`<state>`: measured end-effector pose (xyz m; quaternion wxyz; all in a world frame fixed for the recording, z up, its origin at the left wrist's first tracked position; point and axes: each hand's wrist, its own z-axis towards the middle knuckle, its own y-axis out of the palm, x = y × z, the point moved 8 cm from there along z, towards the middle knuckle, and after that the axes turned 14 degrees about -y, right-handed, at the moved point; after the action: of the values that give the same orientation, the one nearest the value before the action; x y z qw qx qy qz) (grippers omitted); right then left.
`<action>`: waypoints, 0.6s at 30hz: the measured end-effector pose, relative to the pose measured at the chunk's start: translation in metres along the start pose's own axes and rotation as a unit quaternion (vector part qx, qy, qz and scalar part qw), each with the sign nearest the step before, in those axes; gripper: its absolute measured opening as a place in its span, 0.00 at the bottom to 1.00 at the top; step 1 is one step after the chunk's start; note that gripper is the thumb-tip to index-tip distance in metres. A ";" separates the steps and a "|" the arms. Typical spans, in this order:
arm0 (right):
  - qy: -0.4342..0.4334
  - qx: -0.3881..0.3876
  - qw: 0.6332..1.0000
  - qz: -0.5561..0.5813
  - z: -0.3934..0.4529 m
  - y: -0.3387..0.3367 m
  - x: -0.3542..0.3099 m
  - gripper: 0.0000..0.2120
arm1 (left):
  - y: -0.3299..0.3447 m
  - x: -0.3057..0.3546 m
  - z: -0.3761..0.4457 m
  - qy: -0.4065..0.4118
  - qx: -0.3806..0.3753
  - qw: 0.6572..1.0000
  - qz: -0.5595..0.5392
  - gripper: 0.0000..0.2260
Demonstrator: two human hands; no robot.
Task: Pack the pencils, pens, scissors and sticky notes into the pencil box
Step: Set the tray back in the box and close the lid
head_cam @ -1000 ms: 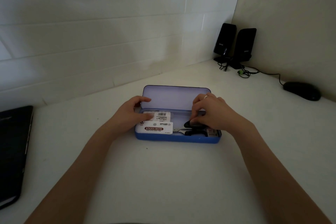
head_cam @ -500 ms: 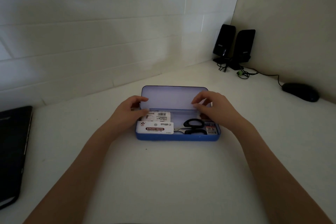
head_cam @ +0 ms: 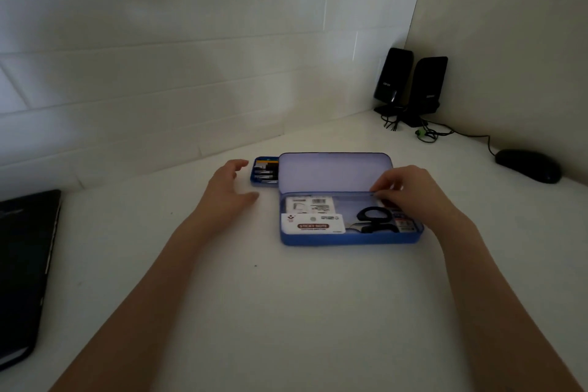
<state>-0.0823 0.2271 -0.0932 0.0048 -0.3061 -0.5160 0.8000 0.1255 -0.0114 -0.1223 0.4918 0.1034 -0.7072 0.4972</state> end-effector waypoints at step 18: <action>0.080 0.147 0.983 0.080 -0.017 -0.030 0.055 0.05 | 0.022 0.027 0.054 0.042 0.046 0.984 0.165 0.47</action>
<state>-0.1273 0.2727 -0.0999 0.0269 -0.4059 -0.3642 0.8378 0.0661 -0.0353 -0.1147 0.4271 -0.0132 -0.6699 0.6071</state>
